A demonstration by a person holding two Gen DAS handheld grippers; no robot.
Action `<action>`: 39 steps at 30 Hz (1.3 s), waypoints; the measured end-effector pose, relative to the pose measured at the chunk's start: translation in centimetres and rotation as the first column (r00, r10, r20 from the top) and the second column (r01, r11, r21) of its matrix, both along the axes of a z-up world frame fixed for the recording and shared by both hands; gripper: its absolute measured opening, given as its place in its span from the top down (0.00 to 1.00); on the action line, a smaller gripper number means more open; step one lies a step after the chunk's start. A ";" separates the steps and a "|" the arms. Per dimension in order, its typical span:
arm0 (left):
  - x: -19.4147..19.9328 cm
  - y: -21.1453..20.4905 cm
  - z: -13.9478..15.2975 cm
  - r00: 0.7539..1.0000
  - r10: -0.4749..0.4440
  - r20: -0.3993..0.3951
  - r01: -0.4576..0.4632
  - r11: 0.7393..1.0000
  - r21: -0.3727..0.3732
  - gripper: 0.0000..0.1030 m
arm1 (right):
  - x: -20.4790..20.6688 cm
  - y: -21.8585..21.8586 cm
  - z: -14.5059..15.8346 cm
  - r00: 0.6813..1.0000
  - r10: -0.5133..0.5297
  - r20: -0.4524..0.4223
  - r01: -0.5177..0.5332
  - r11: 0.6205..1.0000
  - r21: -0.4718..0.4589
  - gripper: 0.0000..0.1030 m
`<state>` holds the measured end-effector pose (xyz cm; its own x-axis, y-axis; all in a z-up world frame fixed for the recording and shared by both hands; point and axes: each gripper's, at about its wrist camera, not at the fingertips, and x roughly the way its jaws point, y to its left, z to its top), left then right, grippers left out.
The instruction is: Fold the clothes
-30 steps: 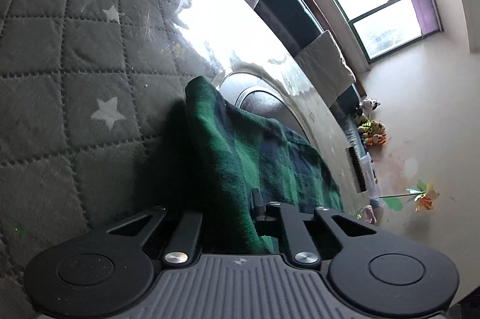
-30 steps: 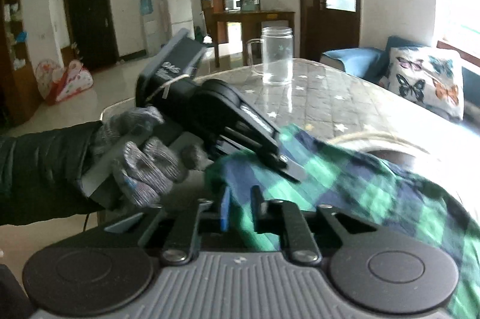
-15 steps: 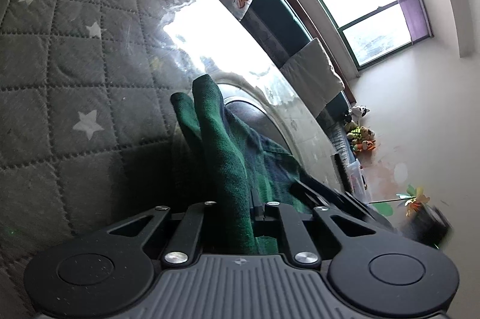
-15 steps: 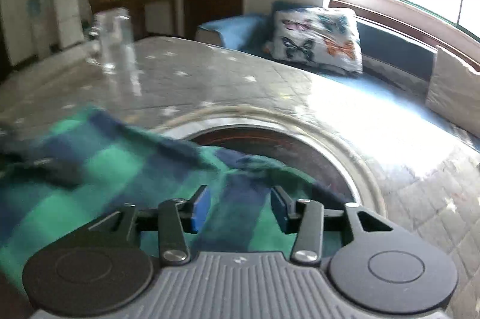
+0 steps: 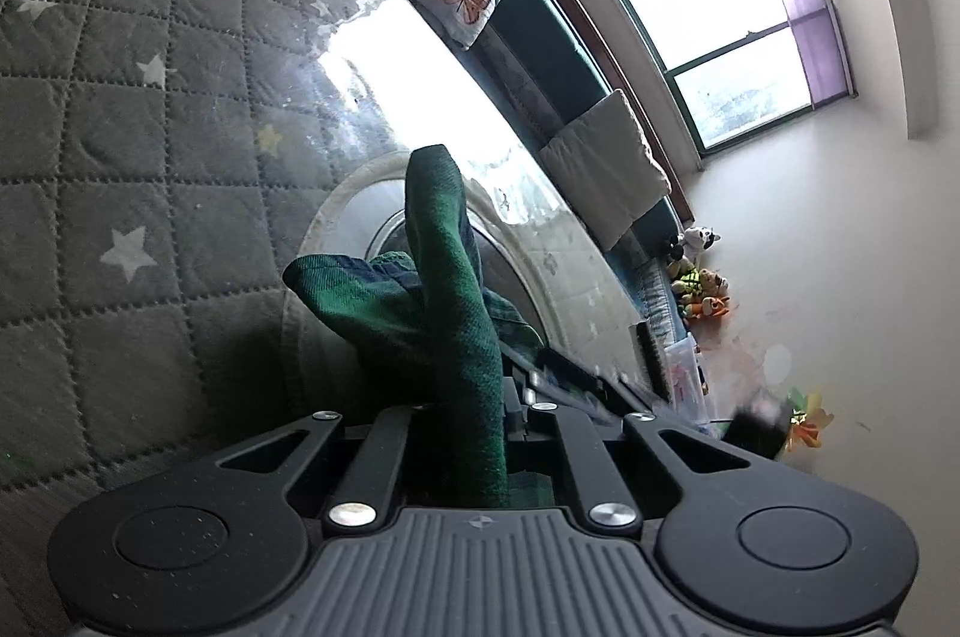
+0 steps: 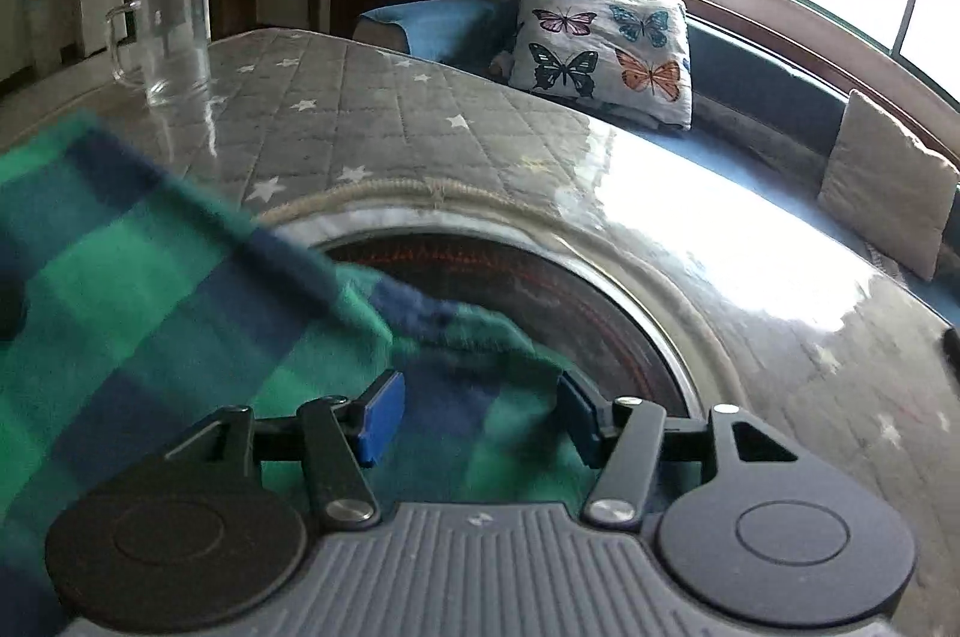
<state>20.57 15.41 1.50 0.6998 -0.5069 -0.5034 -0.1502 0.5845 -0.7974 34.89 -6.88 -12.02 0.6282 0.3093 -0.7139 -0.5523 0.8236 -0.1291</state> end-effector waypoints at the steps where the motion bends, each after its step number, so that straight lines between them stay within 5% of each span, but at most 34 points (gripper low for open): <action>1: 0.1 -0.2 0.2 1.000 0.002 -0.001 -0.002 1.000 -0.002 0.92 | -0.6 -0.3 0.1 1.000 0.008 -0.007 -0.008 1.000 0.004 0.43; 19: 1.1 -4.8 3.9 0.999 0.028 -0.026 -0.027 0.999 0.042 0.92 | -14.8 -5.9 1.0 0.993 0.119 0.006 -0.119 0.991 0.063 0.36; 31: 2.9 -12.6 5.5 0.997 0.027 -0.071 -0.018 0.992 0.125 0.92 | -16.2 -10.2 0.5 0.994 0.106 -0.006 -0.104 0.983 0.152 0.34; 39: 4.8 -18.5 2.9 0.990 -0.009 -0.138 0.029 0.989 0.145 0.91 | -16.0 -11.7 0.0 0.994 0.108 -0.025 -0.100 0.969 0.227 0.32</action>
<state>25.34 -3.08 4.36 0.6105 -0.4332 -0.6631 -0.2398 0.6968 -0.6760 18.89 -18.56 -12.03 0.5587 0.5268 -0.6406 -0.6375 0.7668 0.0745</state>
